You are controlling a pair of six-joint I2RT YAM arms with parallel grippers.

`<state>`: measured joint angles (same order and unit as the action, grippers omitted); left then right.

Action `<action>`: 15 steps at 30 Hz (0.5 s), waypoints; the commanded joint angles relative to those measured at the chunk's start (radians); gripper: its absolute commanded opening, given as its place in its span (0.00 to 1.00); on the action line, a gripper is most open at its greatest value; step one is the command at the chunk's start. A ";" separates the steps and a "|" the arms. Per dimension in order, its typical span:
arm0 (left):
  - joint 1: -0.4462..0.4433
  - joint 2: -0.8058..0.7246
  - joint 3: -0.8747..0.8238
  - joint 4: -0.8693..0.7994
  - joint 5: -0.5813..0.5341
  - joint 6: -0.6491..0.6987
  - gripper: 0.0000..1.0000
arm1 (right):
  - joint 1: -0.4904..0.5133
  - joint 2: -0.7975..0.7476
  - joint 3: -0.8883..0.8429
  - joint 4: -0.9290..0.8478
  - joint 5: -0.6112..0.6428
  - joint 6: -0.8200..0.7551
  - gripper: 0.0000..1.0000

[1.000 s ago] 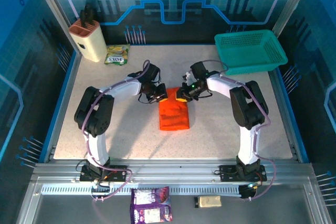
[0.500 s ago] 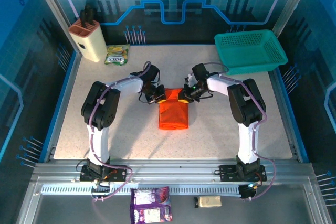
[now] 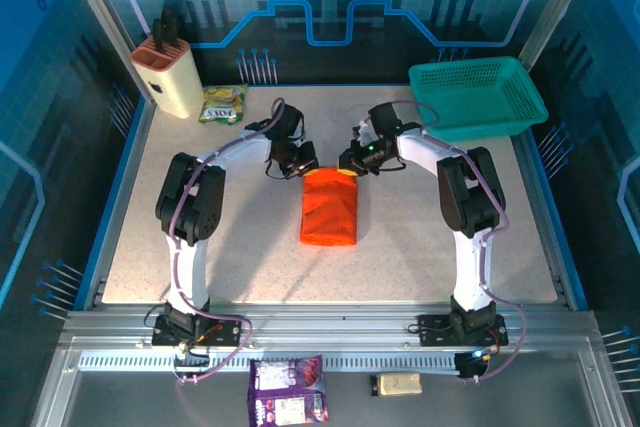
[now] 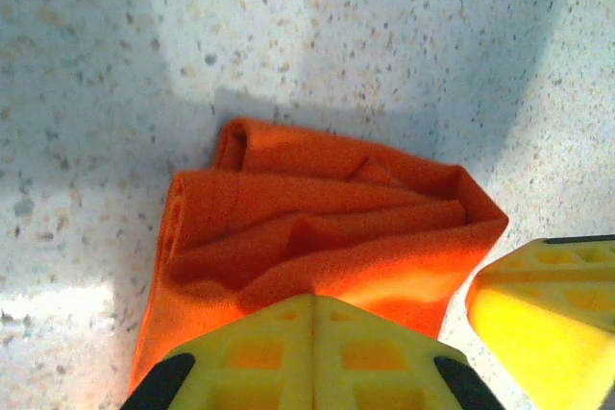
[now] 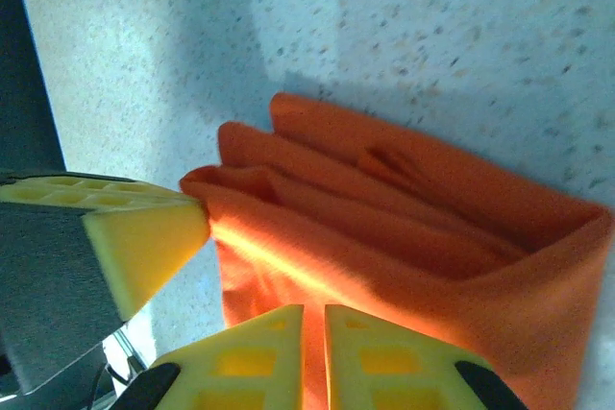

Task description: Fold the inside-out t-shirt

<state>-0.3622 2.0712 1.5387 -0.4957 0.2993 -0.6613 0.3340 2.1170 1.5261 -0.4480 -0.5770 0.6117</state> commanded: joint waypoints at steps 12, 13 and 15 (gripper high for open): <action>0.011 0.165 0.173 -0.057 -0.007 0.062 0.10 | -0.022 -0.037 -0.140 -0.068 0.102 -0.033 0.12; 0.010 0.147 0.169 -0.045 -0.001 0.060 0.12 | -0.019 -0.063 -0.176 -0.064 0.107 -0.030 0.12; 0.009 0.099 0.165 -0.033 0.003 0.056 0.16 | -0.007 -0.124 -0.260 -0.040 0.107 -0.013 0.12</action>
<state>-0.3561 2.2314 1.6852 -0.5346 0.2844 -0.6209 0.3145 2.0666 1.3579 -0.4541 -0.5083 0.5941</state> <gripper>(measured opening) 0.155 0.119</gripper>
